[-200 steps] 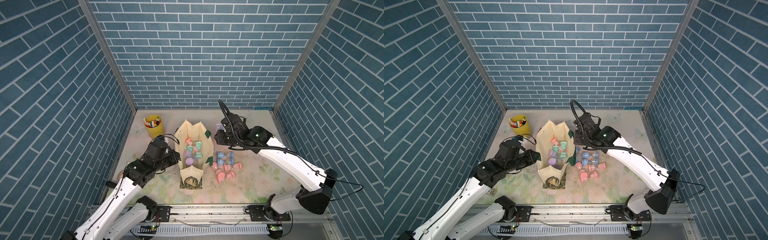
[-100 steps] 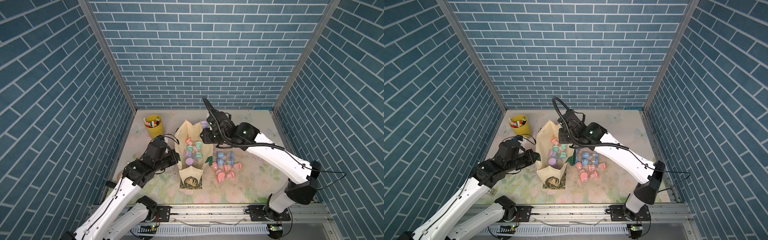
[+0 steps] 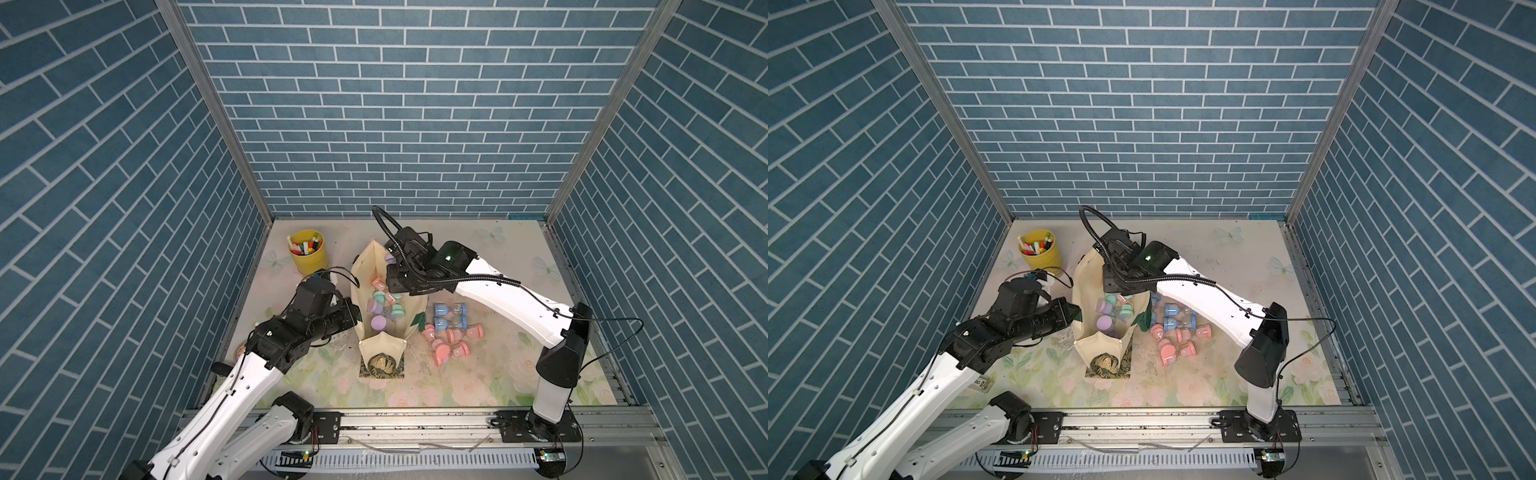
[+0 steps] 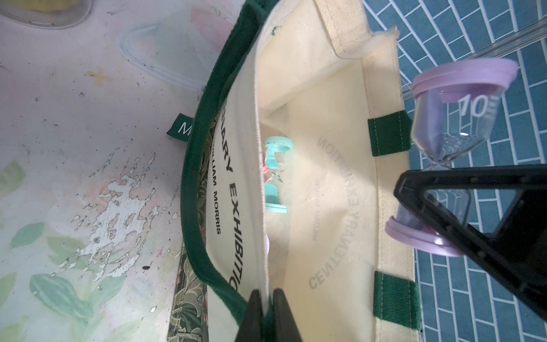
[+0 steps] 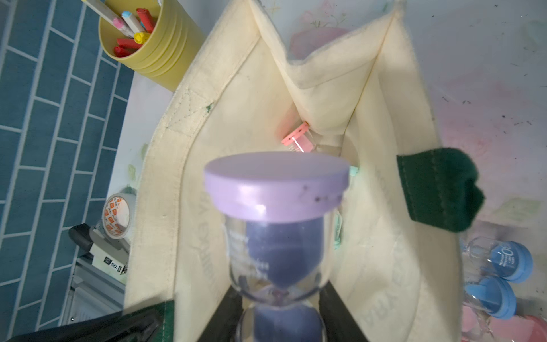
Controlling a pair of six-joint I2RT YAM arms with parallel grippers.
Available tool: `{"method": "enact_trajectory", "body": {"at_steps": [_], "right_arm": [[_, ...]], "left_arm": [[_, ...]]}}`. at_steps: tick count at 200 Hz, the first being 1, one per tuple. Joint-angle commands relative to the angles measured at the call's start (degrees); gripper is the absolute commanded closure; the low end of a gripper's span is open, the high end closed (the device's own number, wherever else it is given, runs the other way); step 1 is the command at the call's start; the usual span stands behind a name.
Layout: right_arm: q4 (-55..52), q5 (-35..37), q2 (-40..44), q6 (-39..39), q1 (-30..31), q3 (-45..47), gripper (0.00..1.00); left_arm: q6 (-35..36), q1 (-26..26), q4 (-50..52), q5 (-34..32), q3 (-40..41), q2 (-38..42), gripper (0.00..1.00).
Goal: Put the hourglass into the canvas bag
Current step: Place the hourglass in the canvas bag.
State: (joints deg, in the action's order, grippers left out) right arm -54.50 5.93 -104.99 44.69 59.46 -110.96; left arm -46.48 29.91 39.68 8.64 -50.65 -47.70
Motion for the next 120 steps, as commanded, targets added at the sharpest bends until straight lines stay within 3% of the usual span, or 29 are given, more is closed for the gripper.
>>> {"method": "enact_trajectory", "body": {"at_steps": [1,49,94,120], "right_arm": [[-1.6,-3.6,-0.4,1.2,0.0,-2.5,1.00],[-3.6,-5.8,-0.3,-1.1,-0.1,-1.5,1.00],[-2.3,-8.1,1.2,-2.1,-0.1,1.9,1.00],[-1.9,-8.6,1.7,-3.1,-0.2,2.9,1.00]], "left_arm": [[-0.3,-0.3,0.5,-0.5,-1.7,0.2,0.98],[-2.0,-0.3,2.8,-3.0,-1.2,2.0,0.87],[-2.3,-0.3,4.0,-3.6,-2.0,0.2,0.90],[-2.9,-0.3,6.1,-4.7,-3.4,0.2,0.86]]}}
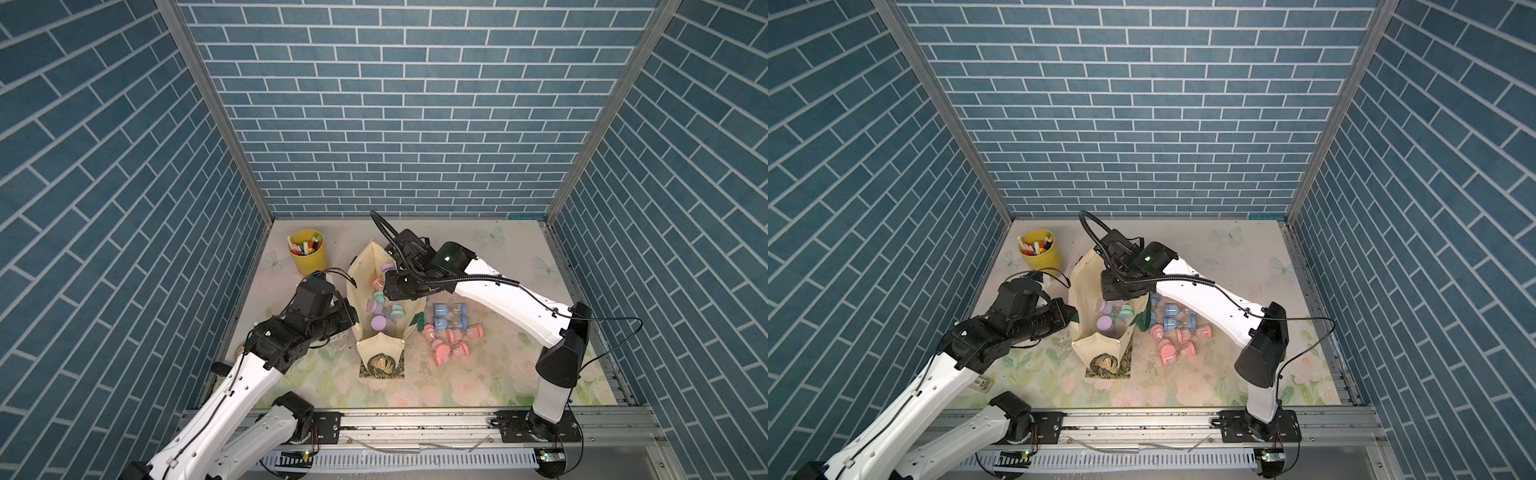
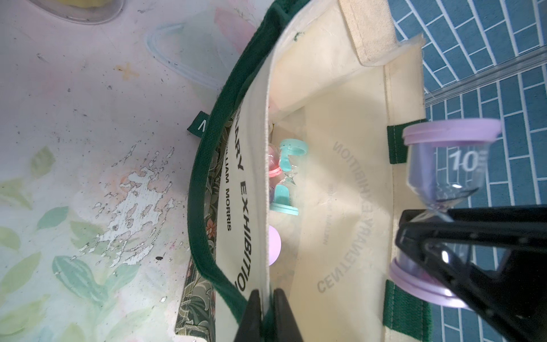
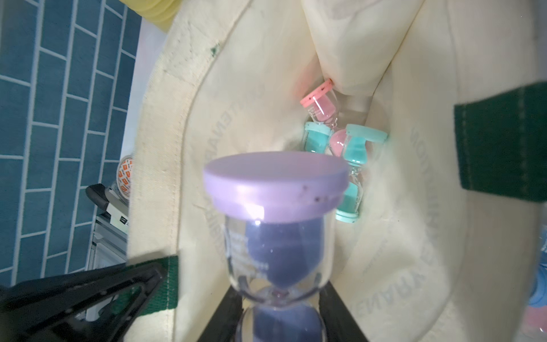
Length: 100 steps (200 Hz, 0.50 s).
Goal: Put the hourglass into the canvas bag
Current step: Place the hourglass in the canvas bag.
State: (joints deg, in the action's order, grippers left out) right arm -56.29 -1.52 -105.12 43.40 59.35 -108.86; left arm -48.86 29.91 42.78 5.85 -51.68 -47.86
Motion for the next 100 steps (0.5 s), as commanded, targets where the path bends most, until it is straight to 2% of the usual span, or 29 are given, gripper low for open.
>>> {"method": "enact_trajectory", "body": {"at_steps": [1,52,75,100], "right_arm": [[-0.1,-1.2,1.9,-1.9,-0.1,0.8,1.00],[0.9,-3.1,5.8,-5.2,-2.3,6.2,1.00],[2.1,-7.9,5.2,-5.9,-4.0,6.5,1.00],[0.7,-8.4,3.7,-8.1,-4.4,4.0,1.00]], "left_arm": [[-0.5,-0.3,3.1,-2.0,-2.4,0.4,0.85],[-3.0,-0.3,4.1,-5.3,-1.9,1.3,0.90],[-2.7,-0.3,4.3,-6.1,-2.6,1.3,0.84],[-2.6,-0.3,2.4,-4.4,-2.5,-0.5,0.83]]}}
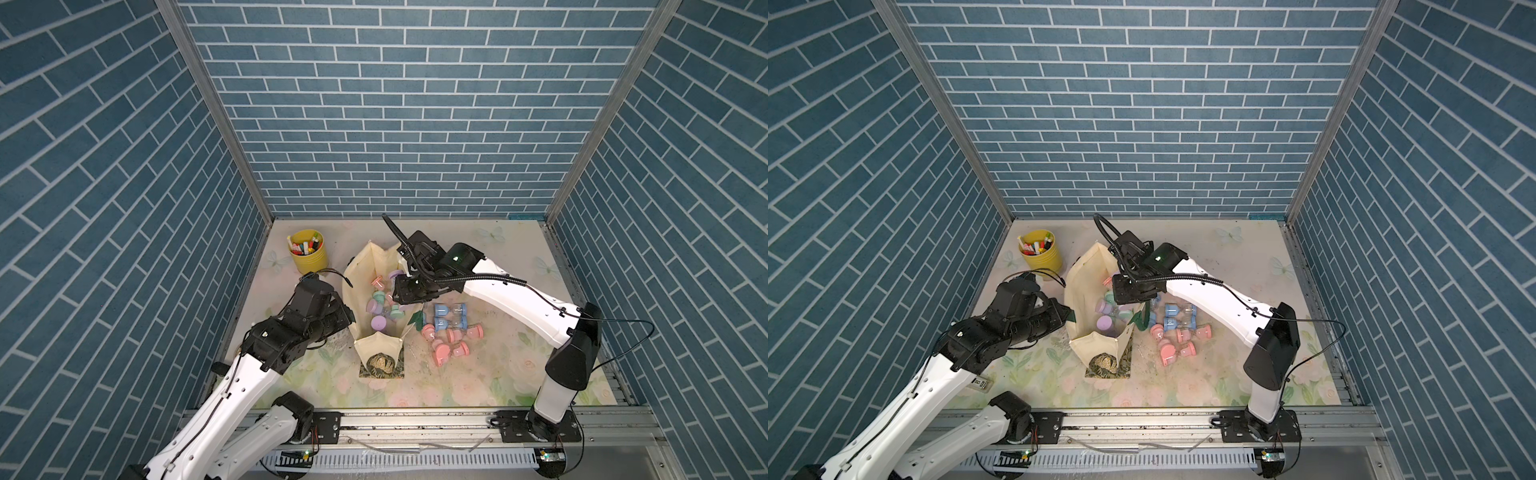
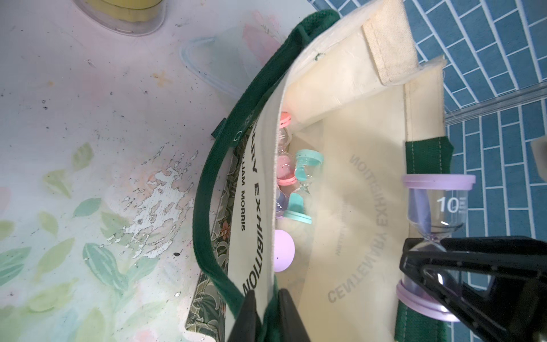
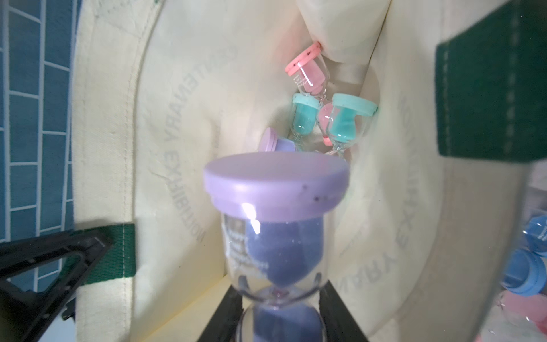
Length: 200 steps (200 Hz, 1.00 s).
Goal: Put the hourglass into the canvas bag
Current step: Place the hourglass in the canvas bag.
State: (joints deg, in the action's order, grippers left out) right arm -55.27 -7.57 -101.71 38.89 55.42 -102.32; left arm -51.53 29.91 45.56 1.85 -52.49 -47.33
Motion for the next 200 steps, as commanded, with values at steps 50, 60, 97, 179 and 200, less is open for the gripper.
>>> {"method": "enact_trajectory", "body": {"at_steps": [50,60,97,179,200], "right_arm": [[-5.5,-3.8,-5.2,-6.7,-1.1,-10.2,1.00],[-7.3,-3.7,-7.7,-7.1,-1.1,-13.5,1.00],[-10.5,-1.5,-14.7,-4.7,-0.8,-21.1,1.00],[-11.5,5.6,-26.4,7.0,-0.8,-29.2,1.00],[-11.7,5.8,-29.6,7.1,-1.3,-32.3,1.00]], "left_arm": [[0.3,-0.3,-2.7,-0.5,-2.8,-2.6,0.83],[0.4,-0.3,-3.2,-0.4,-2.7,-2.6,0.86],[2.3,-0.2,-4.2,1.0,-2.8,-2.3,0.97],[3.5,-0.3,-11.4,6.9,2.1,-4.2,1.00],[5.2,-0.4,-12.8,8.2,2.8,-5.2,1.00]]}}
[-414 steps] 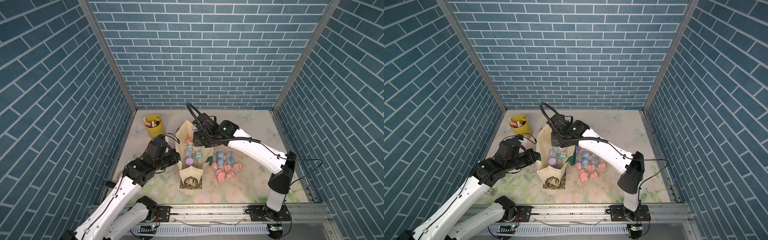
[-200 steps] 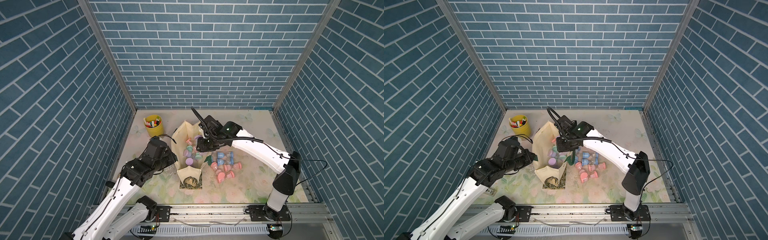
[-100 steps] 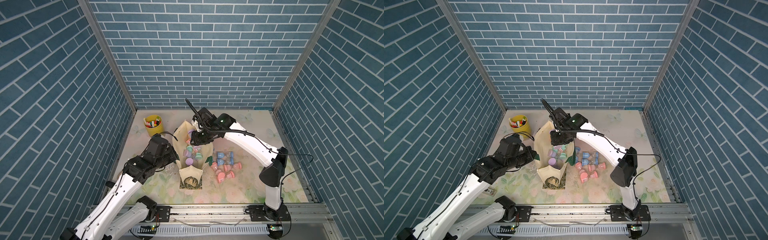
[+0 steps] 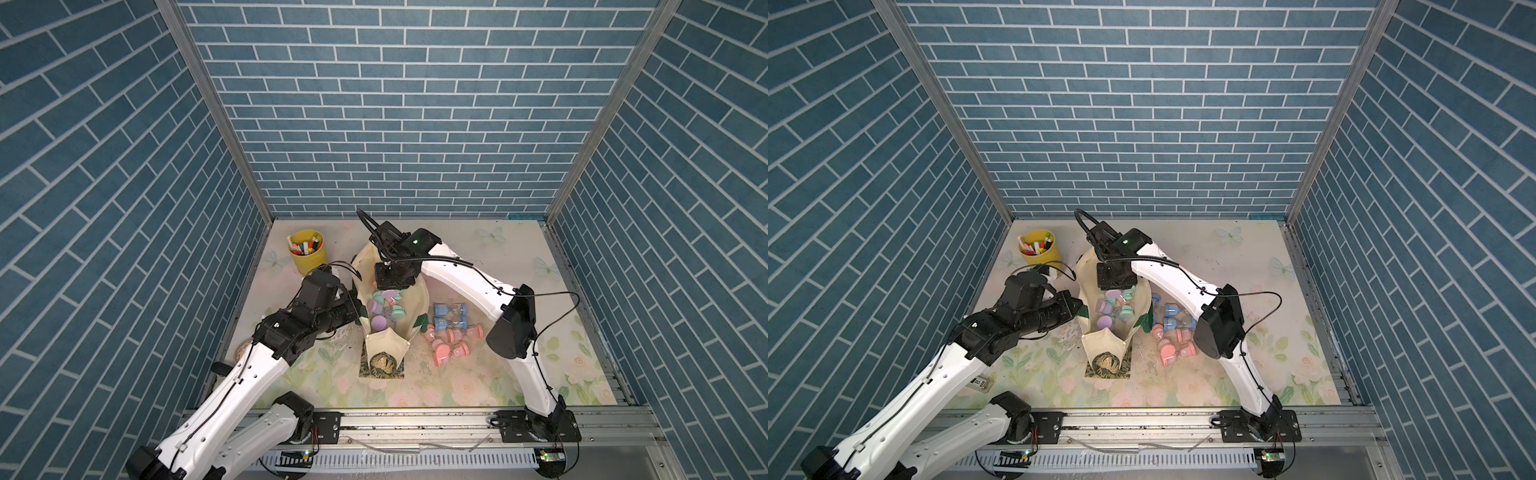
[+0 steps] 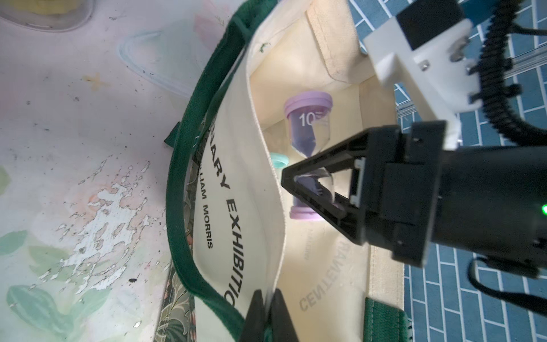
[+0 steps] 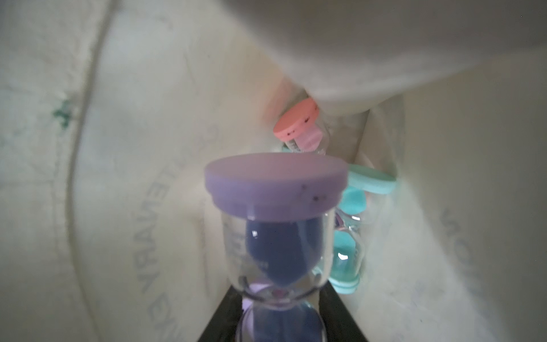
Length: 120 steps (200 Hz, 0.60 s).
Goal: Put the hourglass into the canvas bag
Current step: Place the hourglass in the canvas bag.
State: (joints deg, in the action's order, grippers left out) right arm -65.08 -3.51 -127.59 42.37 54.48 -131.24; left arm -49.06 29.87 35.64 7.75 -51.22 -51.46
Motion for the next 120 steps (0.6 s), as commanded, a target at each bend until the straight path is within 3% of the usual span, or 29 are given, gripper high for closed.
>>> {"method": "enact_trajectory", "body": {"at_steps": [1,13,54,120], "right_arm": [[-1.8,1.8,-3.8,3.6,-0.4,-3.5,1.00],[-2.1,2.1,-5.1,3.5,-0.9,-5.1,0.97],[-4.6,1.3,-7.2,2.5,-2.0,-10.5,0.53],[-5.6,3.5,-0.1,-1.1,-1.6,-8.6,0.50]], "left_arm": [[2.8,-0.4,-2.9,2.3,1.5,-1.2,1.00],[3.1,-0.6,-2.6,2.4,1.3,-1.6,1.00],[3.1,-1.7,-0.9,0.4,0.8,-1.3,1.00],[4.0,-2.1,-3.0,0.7,2.0,-1.6,1.00]]}}
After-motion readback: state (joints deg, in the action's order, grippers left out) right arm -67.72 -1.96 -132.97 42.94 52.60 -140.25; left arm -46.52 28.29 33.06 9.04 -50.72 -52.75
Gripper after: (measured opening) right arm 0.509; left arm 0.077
